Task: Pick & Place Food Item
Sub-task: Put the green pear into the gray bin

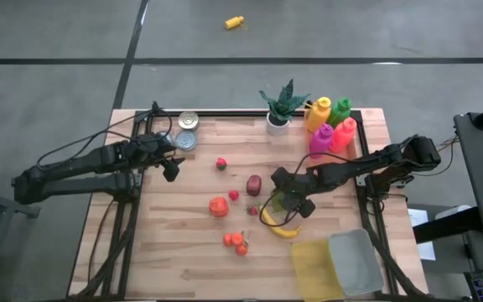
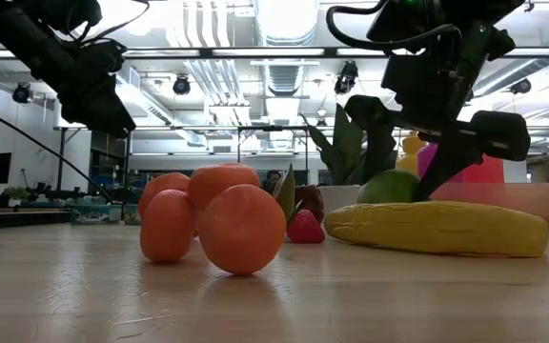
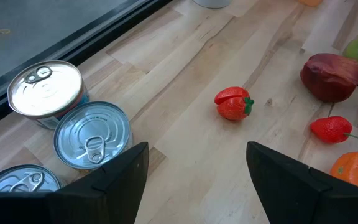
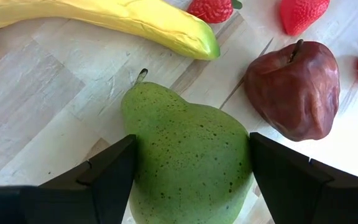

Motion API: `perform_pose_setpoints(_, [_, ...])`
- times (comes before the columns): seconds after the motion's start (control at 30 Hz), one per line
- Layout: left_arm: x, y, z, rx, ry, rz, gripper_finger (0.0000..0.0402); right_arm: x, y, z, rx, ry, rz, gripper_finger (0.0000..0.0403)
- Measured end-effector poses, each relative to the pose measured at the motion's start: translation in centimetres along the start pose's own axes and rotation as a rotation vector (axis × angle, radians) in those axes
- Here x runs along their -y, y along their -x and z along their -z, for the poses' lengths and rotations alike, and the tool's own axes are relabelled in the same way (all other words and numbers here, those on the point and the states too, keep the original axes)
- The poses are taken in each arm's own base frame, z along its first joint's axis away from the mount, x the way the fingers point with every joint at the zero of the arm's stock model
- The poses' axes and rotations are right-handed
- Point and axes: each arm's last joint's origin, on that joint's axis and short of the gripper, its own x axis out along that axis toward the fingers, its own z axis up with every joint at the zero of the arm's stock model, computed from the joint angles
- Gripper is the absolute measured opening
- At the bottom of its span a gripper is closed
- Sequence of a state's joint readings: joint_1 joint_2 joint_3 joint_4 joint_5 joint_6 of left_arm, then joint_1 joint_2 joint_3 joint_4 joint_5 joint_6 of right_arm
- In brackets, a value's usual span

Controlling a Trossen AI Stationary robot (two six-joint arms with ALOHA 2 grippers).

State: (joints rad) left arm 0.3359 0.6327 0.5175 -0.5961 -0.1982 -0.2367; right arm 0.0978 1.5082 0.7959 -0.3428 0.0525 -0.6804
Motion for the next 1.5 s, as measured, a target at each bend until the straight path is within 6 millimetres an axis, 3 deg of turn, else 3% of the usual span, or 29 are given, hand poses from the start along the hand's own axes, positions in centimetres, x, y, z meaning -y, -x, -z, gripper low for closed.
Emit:
perform_pose_setpoints(0.27, [0.0, 0.0, 0.0, 0.000, 0.000, 0.000, 0.0275, 0.0, 0.1, 0.0, 0.003, -0.006, 0.003, 0.0281])
perform_pose_setpoints(0.43, [0.0, 0.0, 0.0, 0.000, 0.000, 0.000, 0.0275, 0.2, 1.2, 0.0, 0.021, -0.082, 0.025, 0.0279])
perform_pose_setpoints(0.7, [0.0, 0.0, 0.0, 0.001, 0.000, 0.000, 0.0275, 0.9, 5.9, -0.6, 0.054, -0.315, 0.039, 0.0279])
perform_pose_setpoints(1.13, [0.0, 0.0, 0.0, 0.001, 0.000, 0.000, 0.0275, 0.8, 14.4, 0.0, -0.047, -0.919, 0.022, 0.0276])
perform_pose_setpoints(1.37, [0.0, 0.0, 0.0, 0.000, 0.000, 0.000, 0.0275, -0.8, 17.2, 0.9, -0.151, -1.240, 0.027, 0.0208])
perform_pose_setpoints(1.5, [0.0, 0.0, 0.0, 0.000, 0.000, 0.000, 0.0275, -2.1, 17.6, 1.3, -0.166, -1.294, 0.043, 0.0167])
